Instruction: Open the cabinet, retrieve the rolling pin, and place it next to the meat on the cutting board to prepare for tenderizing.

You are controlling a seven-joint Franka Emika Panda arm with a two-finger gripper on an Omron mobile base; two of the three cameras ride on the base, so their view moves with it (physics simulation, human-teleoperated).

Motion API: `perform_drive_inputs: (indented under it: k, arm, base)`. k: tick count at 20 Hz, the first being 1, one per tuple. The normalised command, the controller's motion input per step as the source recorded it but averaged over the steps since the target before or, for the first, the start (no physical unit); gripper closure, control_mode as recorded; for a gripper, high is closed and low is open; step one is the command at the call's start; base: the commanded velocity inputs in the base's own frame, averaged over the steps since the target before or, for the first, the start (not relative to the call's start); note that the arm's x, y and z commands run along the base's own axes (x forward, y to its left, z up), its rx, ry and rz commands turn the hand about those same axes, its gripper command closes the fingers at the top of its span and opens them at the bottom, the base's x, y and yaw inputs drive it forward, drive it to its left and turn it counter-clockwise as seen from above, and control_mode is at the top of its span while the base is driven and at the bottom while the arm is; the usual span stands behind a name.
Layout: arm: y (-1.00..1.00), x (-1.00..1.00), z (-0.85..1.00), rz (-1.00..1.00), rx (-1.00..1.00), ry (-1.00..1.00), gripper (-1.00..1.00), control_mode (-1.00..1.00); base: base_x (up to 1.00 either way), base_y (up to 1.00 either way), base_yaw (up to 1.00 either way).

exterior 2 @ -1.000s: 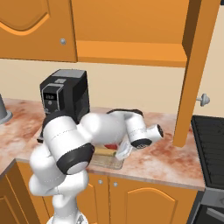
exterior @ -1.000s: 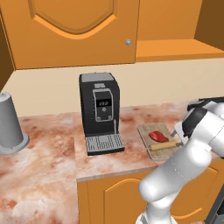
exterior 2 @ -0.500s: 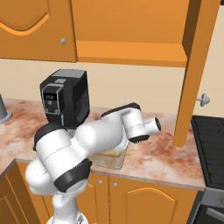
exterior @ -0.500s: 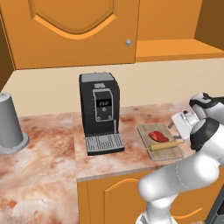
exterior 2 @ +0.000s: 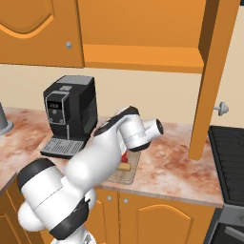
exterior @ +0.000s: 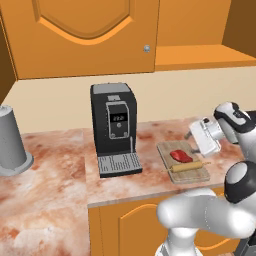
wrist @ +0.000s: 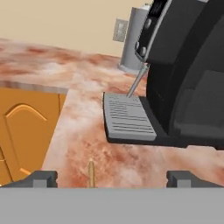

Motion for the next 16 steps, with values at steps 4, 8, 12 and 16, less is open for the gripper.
perform_drive_inputs:
  k: [4, 8, 12, 16]
  arm:
    - [0.59, -0.26, 0.43, 0.0, 0.0, -0.07, -1.0, -1.0]
    - [0.62, -0.35, 0.42, 0.0, 0.0, -0.07, -1.0, -1.0]
    - [0.63, -0.44, 0.37, 0.0, 0.0, -0.08, -1.0, -1.0]
    - [0.65, -0.45, 0.24, 0.0, 0.0, -0.08, -1.0, -1.0]
  base:
    - [0.0, 0.0, 0.0]
    - [0.0, 0.0, 0.0]
    - [0.0, 0.0, 0.0]
    - [0.0, 0.0, 0.0]
